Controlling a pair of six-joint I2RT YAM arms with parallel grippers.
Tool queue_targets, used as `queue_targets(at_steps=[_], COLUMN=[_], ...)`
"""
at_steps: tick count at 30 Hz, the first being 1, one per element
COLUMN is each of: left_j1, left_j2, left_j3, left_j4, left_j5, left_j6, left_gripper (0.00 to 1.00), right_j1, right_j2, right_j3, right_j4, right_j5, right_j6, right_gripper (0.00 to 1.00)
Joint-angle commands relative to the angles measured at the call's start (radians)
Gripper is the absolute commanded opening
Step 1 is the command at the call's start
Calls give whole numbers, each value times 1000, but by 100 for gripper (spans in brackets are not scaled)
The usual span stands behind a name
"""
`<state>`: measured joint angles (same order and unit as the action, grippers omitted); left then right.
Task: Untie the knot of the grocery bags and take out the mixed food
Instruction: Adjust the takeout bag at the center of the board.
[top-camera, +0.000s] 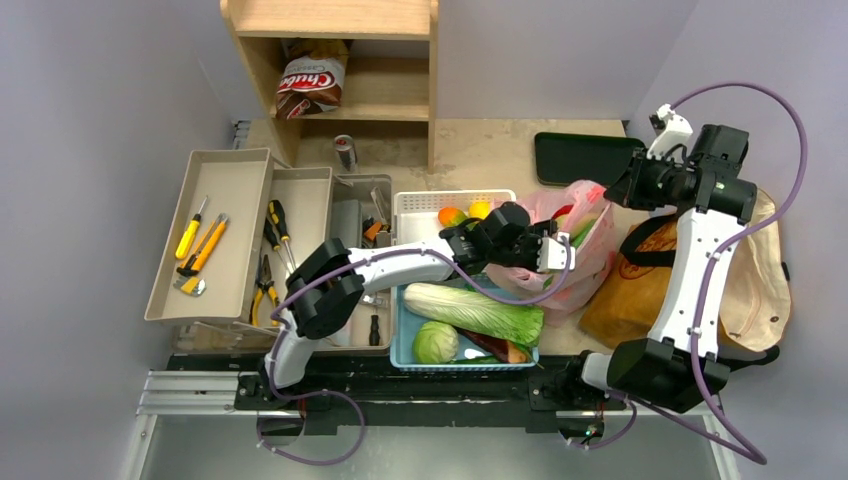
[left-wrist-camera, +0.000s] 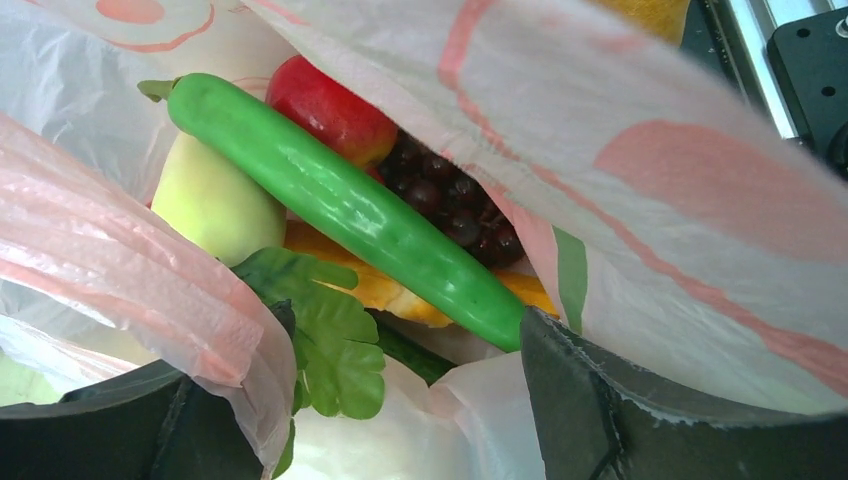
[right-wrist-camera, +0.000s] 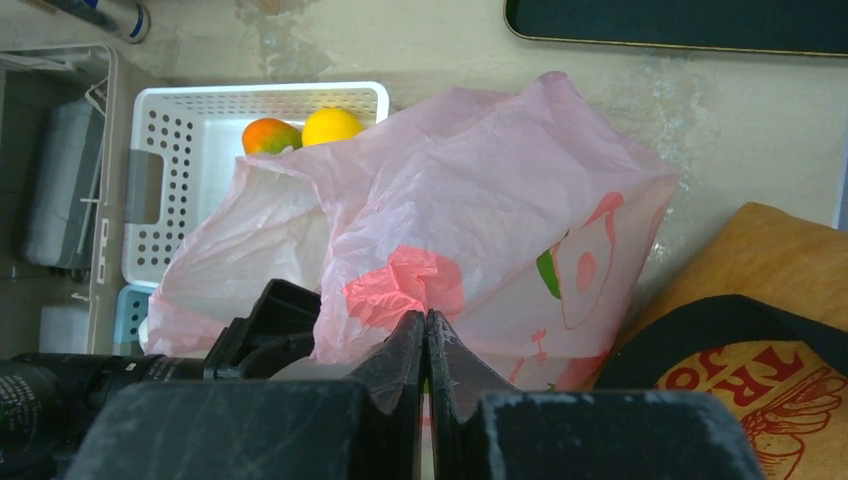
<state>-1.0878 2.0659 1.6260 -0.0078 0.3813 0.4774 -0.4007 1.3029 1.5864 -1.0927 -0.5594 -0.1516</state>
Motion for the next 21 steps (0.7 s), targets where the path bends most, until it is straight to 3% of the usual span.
queue_targets(at_steps=[1, 7, 13, 16, 18, 21], left_j1=[-5, -5, 17, 20, 20, 23], left_j2=[10, -140, -331, -375, -390, -398], left_j3=[51, -132, -261, -320, -352, -358], left_j4=[-18, 314, 391, 397, 382, 280], left_j5=[-21, -123, -259, -253, -201, -5], left_j6=[22, -21, -32, 1, 19, 50], left_gripper=[79, 80, 81, 80, 73, 56], right_j1=[-6, -6, -7, -6, -6, -6], right_j2=[-48, -50, -53, -49, -43, -26], right_j3=[-21, -13, -14, -14, -13, 3], right_j4=[88, 91, 54, 57, 58, 30], right_j5=[-7, -19, -22, -5, -1, -4], right_j6=[55, 42, -27, -32, -33, -84], right_gripper=[0, 0, 0, 0, 0, 0])
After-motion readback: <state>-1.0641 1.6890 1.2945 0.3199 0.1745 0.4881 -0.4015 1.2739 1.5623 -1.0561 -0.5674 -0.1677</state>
